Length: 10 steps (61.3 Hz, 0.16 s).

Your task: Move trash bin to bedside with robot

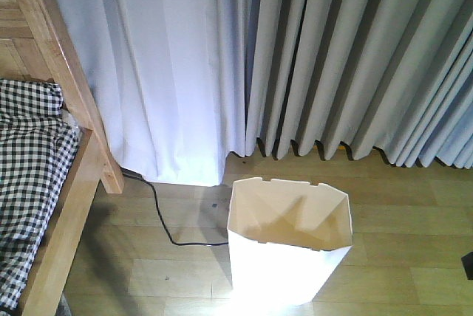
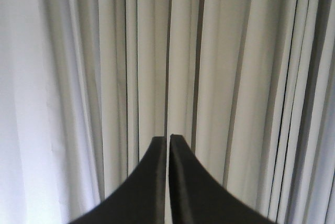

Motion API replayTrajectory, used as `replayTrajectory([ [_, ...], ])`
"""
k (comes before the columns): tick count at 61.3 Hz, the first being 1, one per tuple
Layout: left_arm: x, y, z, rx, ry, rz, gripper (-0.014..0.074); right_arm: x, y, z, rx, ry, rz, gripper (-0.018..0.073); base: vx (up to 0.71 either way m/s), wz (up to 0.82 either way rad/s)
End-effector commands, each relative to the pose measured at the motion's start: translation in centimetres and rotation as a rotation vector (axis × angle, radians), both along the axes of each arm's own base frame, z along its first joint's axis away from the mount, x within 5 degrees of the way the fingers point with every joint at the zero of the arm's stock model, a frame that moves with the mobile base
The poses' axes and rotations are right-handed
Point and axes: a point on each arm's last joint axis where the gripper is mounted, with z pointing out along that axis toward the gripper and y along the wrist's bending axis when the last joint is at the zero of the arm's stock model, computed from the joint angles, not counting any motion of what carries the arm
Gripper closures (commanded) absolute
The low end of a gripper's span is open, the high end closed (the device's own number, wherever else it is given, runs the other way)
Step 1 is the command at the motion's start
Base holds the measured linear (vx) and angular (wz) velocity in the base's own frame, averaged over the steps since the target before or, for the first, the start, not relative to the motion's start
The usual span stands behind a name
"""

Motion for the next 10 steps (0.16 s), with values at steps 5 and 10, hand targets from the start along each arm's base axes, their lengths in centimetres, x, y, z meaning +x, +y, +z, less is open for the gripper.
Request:
replayTrajectory([
  [5, -0.01, -0.06, 0.31, -0.023, -0.068, -0.010, 0.0603, -0.14, 0.04, 0.63, -0.019, -0.080, 0.000, 0.0568, 0.00, 0.00],
  [10, -0.01, -0.06, 0.31, -0.023, -0.068, -0.010, 0.0603, -0.14, 0.04, 0.63, -0.019, -0.080, 0.000, 0.0568, 0.00, 0.00],
])
